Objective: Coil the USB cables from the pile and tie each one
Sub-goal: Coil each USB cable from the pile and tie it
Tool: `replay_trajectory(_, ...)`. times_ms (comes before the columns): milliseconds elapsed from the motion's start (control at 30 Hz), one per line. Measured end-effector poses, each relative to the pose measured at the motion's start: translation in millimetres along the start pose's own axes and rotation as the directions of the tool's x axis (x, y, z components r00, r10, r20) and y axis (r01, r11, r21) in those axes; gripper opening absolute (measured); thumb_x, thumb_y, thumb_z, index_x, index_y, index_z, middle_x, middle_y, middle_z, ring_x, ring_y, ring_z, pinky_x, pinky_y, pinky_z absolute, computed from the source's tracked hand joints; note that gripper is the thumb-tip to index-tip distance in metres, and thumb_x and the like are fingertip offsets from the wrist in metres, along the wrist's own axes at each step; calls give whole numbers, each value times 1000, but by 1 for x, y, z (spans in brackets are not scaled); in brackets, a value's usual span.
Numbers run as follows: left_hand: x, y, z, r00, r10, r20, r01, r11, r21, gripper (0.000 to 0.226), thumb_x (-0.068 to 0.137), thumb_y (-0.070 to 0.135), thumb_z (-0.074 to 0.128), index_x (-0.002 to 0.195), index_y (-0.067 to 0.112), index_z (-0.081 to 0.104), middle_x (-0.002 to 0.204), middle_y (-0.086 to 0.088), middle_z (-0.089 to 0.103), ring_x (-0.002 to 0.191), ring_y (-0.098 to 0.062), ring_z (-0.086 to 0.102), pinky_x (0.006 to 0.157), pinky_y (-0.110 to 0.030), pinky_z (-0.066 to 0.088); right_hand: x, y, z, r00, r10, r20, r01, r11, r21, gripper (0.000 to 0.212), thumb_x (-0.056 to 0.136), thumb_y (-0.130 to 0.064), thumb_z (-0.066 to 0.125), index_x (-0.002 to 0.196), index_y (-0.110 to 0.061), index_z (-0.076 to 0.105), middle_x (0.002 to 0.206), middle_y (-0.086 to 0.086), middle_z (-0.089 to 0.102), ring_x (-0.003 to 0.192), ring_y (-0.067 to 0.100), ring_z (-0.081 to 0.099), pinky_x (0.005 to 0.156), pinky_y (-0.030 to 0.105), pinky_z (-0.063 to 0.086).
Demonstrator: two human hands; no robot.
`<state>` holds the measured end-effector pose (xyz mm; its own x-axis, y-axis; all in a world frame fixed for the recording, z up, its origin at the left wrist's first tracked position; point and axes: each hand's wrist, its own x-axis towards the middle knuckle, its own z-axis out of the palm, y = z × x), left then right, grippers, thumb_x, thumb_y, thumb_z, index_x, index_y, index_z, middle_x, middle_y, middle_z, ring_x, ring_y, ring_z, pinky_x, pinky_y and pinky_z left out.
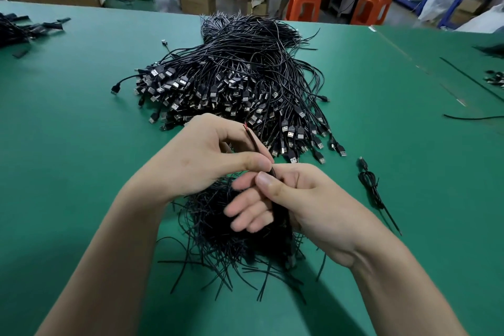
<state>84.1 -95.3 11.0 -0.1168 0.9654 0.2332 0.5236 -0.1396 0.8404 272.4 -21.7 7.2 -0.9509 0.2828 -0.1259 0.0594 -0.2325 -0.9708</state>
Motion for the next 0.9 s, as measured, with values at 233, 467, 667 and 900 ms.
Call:
replay_trajectory(233, 1, -5, 1, 987, -3, -158, -5, 999, -49, 3, 81, 34, 82, 81, 32, 81, 84, 6, 79, 75, -21, 72, 70, -39, 59, 6, -1, 4, 971, -118, -210, 125, 992, 17, 9, 107, -11, 47, 106, -3, 47, 87, 16, 77, 63, 16, 70, 58, 22, 53)
replay_trajectory(467, 4, -5, 2, 965, -6, -260, -28, 992, -126, 19, 79, 42, 79, 82, 24, 82, 90, 6, 80, 61, -28, 67, 60, -55, 59, -2, 12, -9, 911, -236, -338, 37, 863, -503, 19, 103, -39, 51, 109, -25, 63, 98, -5, 70, 87, 15, 64, 81, 34, 53)
replay_trajectory(667, 6, -4, 7, 952, -1, -306, -61, 979, -194, 11, 79, 44, 79, 78, 33, 81, 91, 1, 80, 65, -16, 63, 59, -38, 55, -2, 16, 7, 983, -105, -153, 64, 965, -254, 33, 111, -32, 33, 116, -14, 60, 70, -6, 52, 60, 12, 48, 58, 26, 40)
replay_trajectory(900, 12, 8, 40, 895, -103, -435, 109, 994, -11, 36, 97, 46, 67, 73, 21, 75, 63, 5, 68, 56, -8, 54, 56, -26, 44, 14, 19, 10, 819, -304, -486, -49, 808, -587, 33, 108, -39, 35, 77, -29, 41, 62, -13, 46, 57, 12, 39, 58, 34, 33)
